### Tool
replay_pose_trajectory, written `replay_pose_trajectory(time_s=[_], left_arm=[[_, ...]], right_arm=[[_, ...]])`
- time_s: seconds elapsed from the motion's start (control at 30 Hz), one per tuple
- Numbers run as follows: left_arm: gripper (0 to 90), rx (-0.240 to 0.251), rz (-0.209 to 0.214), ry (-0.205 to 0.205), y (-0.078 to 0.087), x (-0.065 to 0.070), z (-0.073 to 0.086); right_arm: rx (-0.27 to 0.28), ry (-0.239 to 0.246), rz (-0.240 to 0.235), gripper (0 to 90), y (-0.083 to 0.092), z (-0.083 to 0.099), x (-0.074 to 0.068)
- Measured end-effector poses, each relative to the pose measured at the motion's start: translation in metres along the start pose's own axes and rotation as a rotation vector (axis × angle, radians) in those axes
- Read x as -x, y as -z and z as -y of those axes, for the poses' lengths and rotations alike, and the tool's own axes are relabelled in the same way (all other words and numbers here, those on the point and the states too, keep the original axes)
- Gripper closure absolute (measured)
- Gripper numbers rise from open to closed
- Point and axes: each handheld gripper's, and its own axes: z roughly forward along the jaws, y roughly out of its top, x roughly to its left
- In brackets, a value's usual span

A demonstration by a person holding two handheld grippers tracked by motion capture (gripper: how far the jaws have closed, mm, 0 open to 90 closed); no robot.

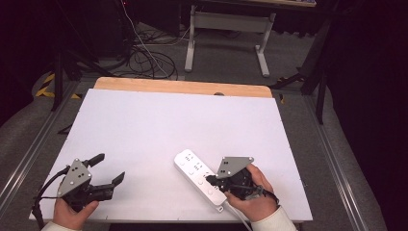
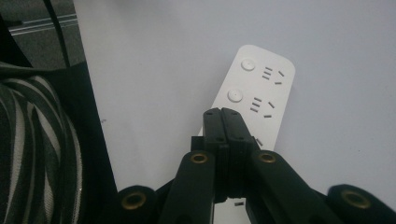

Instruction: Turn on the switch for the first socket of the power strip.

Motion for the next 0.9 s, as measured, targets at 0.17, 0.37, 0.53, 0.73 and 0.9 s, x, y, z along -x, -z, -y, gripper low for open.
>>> replay_pose_trajectory(time_s=[0.17,0.37,0.53,0.73,0.9], left_arm=[[15.4,0.001,0.0,0.001,0.0,0.0,0.0],[15.4,0.002,-0.002,-0.002,0.001,-0.001,0.0],[15.4,0.003,-0.001,-0.01,0.001,0.0,-0.001],[15.4,0.004,-0.005,-0.005,0.001,0.0,0.0],[15.4,0.005,-0.006,-0.006,0.001,0.0,0.0]], right_arm=[[0.022,-0.005,-0.006,80.5,0.001,0.0,0.001],[0.056,-0.003,0.003,64.1,0.002,-0.002,0.0],[0.116,-0.023,0.009,47.9,0.007,-0.001,0.001],[0.164,-0.056,0.008,34.4,0.014,0.001,0.005],[0.198,-0.067,-0.004,30.2,0.022,0.005,0.011]])
